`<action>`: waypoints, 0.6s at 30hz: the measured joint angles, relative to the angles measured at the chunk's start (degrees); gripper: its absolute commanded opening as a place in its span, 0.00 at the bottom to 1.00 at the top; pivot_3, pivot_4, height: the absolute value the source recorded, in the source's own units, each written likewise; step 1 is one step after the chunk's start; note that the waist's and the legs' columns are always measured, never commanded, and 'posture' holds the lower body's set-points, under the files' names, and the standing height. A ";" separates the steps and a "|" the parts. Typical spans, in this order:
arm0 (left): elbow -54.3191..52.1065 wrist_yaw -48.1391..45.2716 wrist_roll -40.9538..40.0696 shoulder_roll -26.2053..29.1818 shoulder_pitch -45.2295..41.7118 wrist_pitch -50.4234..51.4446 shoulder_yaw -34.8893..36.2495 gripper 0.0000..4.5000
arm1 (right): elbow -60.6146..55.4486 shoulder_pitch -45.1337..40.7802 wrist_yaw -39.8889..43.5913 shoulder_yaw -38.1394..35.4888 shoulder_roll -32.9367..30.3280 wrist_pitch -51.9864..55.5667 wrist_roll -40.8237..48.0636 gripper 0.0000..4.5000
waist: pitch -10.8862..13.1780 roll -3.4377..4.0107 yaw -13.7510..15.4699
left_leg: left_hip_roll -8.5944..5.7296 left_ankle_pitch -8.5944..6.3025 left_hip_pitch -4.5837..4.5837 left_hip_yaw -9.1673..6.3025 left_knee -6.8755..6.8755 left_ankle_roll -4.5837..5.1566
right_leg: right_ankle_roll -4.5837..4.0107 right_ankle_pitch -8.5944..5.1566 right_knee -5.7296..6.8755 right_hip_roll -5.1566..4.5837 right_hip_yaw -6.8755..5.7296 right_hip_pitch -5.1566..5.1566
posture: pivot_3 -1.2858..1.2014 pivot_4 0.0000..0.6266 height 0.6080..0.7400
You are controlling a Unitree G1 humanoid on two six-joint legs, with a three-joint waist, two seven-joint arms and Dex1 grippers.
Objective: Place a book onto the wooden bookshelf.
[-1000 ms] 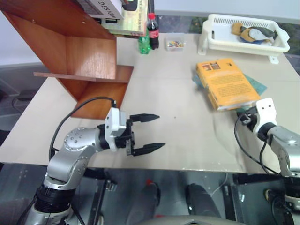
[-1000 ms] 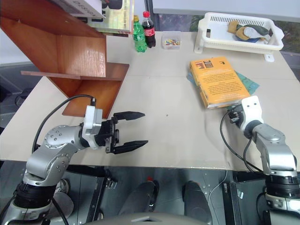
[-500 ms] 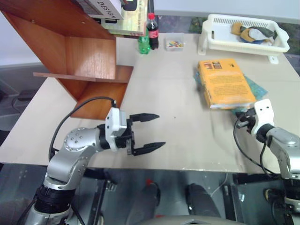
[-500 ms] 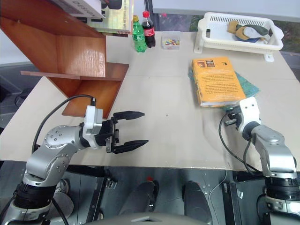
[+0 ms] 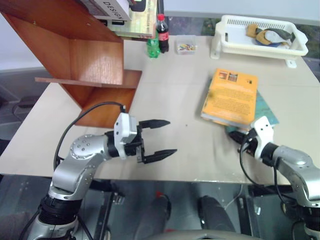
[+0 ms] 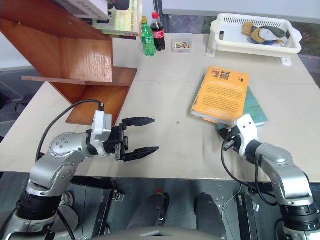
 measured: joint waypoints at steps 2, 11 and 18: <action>0.06 0.57 0.00 -0.31 -0.22 0.21 -0.01 1.00 | -1.65 1.24 0.32 0.60 -0.19 0.85 0.67 0.00 | 0.00 0.00 0.03 | 0.00 0.00 0.00 0.00 0.00 0.00 | 0.00 0.00 0.00 0.00 0.00 0.00 | 0.52 0.24 1.00; 3.39 6.39 -2.78 -3.22 -2.20 6.78 0.76 1.00 | -6.31 5.92 3.79 1.61 -4.39 1.49 2.48 0.62 | 0.00 -0.01 0.28 | -0.02 0.00 -0.03 -0.02 0.02 0.00 | 0.01 0.00 0.00 -0.01 -0.08 0.01 | 0.52 0.24 1.00; 11.44 20.13 -15.16 -8.35 -13.87 25.44 6.95 1.00 | -16.65 13.74 7.79 -8.84 -8.11 1.59 10.75 0.99 | -0.03 -0.10 0.20 | -0.07 0.00 -0.12 -0.15 0.30 0.00 | 0.04 0.00 0.12 0.00 -0.25 0.04 | 0.52 0.24 1.00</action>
